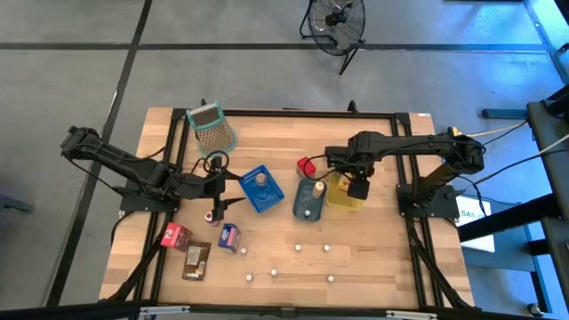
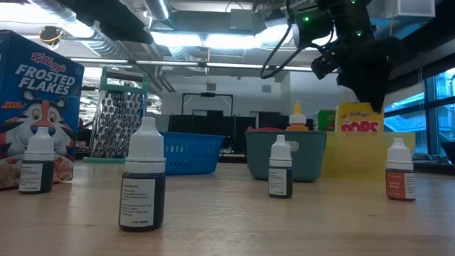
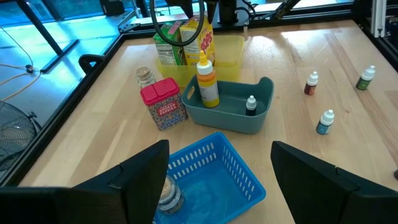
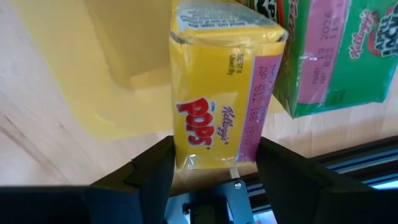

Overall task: Pick & Place Kitchen Items
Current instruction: Put the yellow cereal box into the yellow bin

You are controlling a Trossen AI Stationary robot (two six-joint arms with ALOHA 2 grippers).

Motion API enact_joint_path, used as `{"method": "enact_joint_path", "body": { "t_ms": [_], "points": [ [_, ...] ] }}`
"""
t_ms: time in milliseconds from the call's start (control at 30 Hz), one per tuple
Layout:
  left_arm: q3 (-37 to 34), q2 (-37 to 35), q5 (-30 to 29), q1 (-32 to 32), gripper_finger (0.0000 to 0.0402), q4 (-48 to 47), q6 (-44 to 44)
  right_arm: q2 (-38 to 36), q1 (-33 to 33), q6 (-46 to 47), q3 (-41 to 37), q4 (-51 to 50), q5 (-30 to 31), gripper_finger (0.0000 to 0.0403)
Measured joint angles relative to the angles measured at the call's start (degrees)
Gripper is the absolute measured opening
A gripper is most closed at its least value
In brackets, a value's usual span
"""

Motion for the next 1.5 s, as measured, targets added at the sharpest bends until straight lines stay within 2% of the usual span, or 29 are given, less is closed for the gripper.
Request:
{"method": "enact_joint_path", "body": {
  "t_ms": [233,667,1500],
  "points": [
    [0.0,0.0,0.0,0.01,0.0279,0.0,0.02,0.0,0.02,1.08,0.0,0.04,3.29,0.0226],
    [0.0,0.0,0.0,-0.01,0.0279,0.0,0.02,0.0,0.02,2.05,0.0,-1.01,3.15,0.0285],
    [0.0,-0.02,0.0,-0.01,0.0279,0.0,0.02,0.0,0.02,1.46,0.04,-3.97,3.7,0.0284]
  ]
}}
